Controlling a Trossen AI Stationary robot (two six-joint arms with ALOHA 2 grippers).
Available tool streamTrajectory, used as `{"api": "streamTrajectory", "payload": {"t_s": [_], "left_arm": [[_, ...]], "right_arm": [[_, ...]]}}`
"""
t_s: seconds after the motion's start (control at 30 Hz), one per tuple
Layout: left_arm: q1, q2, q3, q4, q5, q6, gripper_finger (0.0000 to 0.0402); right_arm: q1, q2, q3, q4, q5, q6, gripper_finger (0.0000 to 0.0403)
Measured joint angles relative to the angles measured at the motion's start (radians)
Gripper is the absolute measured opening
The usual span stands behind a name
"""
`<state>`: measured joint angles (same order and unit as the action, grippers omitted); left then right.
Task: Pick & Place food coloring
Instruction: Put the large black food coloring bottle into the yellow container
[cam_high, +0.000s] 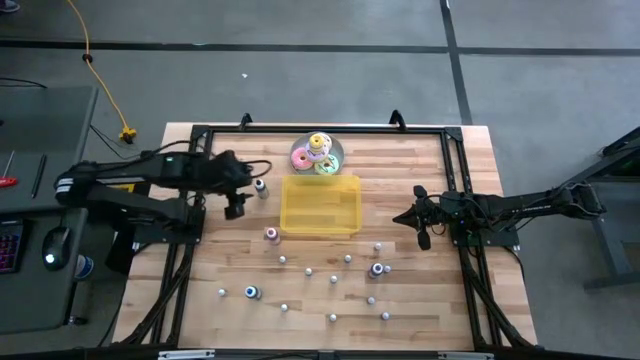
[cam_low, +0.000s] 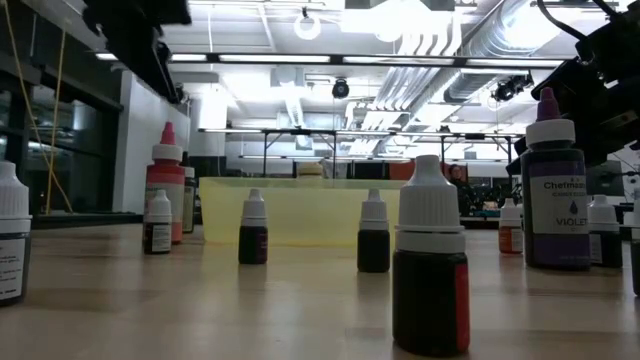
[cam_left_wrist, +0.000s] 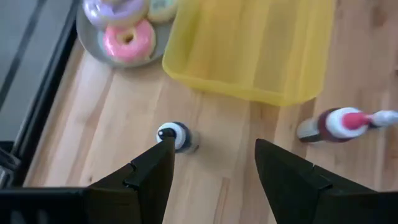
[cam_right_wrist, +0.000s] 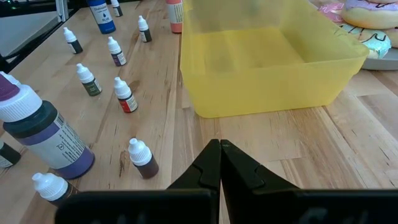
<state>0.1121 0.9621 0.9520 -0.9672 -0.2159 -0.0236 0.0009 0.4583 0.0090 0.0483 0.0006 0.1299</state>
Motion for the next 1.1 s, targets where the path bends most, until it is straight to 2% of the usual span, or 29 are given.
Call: {"api": "streamTrajectory", "payload": {"t_s": [0.17,0.4,0.5,0.63,0.73,0.9,1.1], "left_arm": [[0.091,0.097,0.0,0.014,0.064,0.027,0.0242],[0.175,0.137,0.0,0.067,0.038,-0.008,0.0317],[0.225,0.142,0.0,0.052,0.039,-0.032,0.0336],[0.277,0.191,0.0,0.025,0.019,-0.077,0.0341],[0.297,0.255,0.0,0.024,0.063,-0.113,0.0342],[0.292,0.36,0.031,0.024,0.097,-0.106,0.0342],[0.28,0.422,0.085,0.001,0.107,-0.074,0.0342]], "right_arm": [[0.0,0.0,0.0,0.0,0.0,0.0,0.0],[0.0,0.0,0.0,0.0,0.0,0.0,0.0],[0.0,0.0,0.0,0.0,0.0,0.0,0.0],[0.0,0.0,0.0,0.0,0.0,0.0,0.0],[0.0,0.0,0.0,0.0,0.0,0.0,0.0],[0.0,0.0,0.0,0.0,0.0,0.0,0.0],[0.0,0.0,0.0,0.0,0.0,0.0,0.0]]}}
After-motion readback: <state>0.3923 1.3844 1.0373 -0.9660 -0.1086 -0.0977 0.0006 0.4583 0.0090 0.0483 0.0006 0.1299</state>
